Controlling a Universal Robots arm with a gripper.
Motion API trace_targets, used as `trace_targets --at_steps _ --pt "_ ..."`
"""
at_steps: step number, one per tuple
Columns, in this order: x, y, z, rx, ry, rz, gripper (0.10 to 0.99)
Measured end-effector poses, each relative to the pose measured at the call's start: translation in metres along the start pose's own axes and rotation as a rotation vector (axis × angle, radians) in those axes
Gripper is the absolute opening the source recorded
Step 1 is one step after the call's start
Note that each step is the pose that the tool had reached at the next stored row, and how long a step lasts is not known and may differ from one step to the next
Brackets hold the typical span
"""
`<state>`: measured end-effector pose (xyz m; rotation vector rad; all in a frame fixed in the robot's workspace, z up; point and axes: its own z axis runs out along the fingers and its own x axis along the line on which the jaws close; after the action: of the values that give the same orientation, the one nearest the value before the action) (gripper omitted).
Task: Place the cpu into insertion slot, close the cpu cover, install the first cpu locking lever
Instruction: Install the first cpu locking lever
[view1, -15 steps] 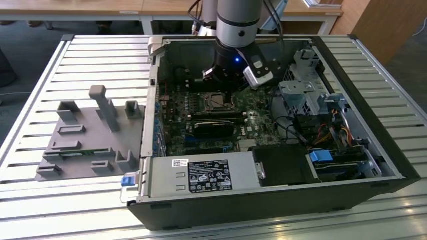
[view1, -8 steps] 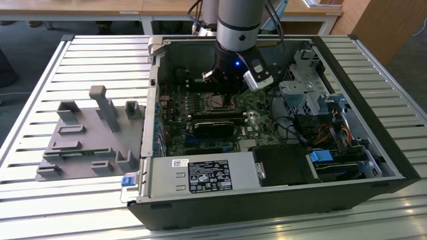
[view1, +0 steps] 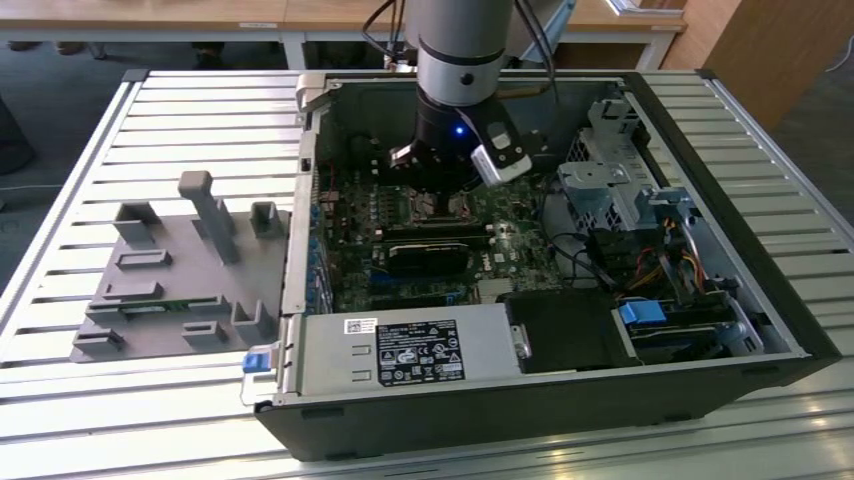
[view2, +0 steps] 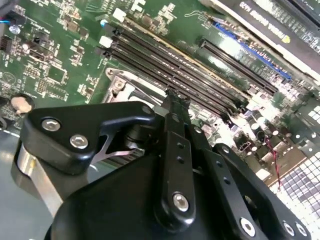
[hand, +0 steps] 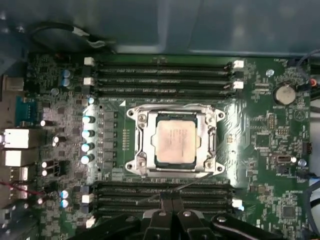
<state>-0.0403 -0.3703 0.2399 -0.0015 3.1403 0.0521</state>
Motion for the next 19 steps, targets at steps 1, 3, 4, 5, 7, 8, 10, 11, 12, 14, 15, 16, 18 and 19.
trace_targets --at_steps 1,3,4,5,7,8,10,11,12,14,15,16,18,19 --pt "0.0016 -0.0003 0.0006 0.000 -0.0001 0.000 0.106" --pt "0.0064 -0.0007 0.0023 0.000 -0.0002 0.000 0.106" --pt "0.0088 -0.0008 0.0033 0.000 0.0000 0.000 0.106" --pt "0.0105 -0.0009 0.0049 0.000 -0.0001 0.000 0.106" --pt "0.0120 -0.0010 0.0084 0.000 0.0000 0.000 0.106" --pt "0.0122 -0.0010 0.0102 0.000 0.0000 0.000 0.106" --pt "0.0128 -0.0012 0.0130 -0.003 0.0001 0.000 0.106" --pt "0.0132 -0.0016 0.0133 -0.011 0.0001 0.000 0.106" --pt "0.0135 -0.0023 0.0136 -0.020 0.0000 0.000 0.106" --pt "0.0139 -0.0046 0.0145 -0.031 -0.0001 0.000 0.106" --pt "0.0143 -0.0057 0.0148 -0.036 0.0000 0.000 0.106" --pt "0.0150 -0.0068 0.0152 -0.040 -0.0001 0.000 0.106" --pt "0.0154 -0.0083 0.0165 -0.047 -0.0001 0.000 0.106" --pt "0.0164 -0.0091 0.0173 -0.051 -0.0001 0.000 0.106"
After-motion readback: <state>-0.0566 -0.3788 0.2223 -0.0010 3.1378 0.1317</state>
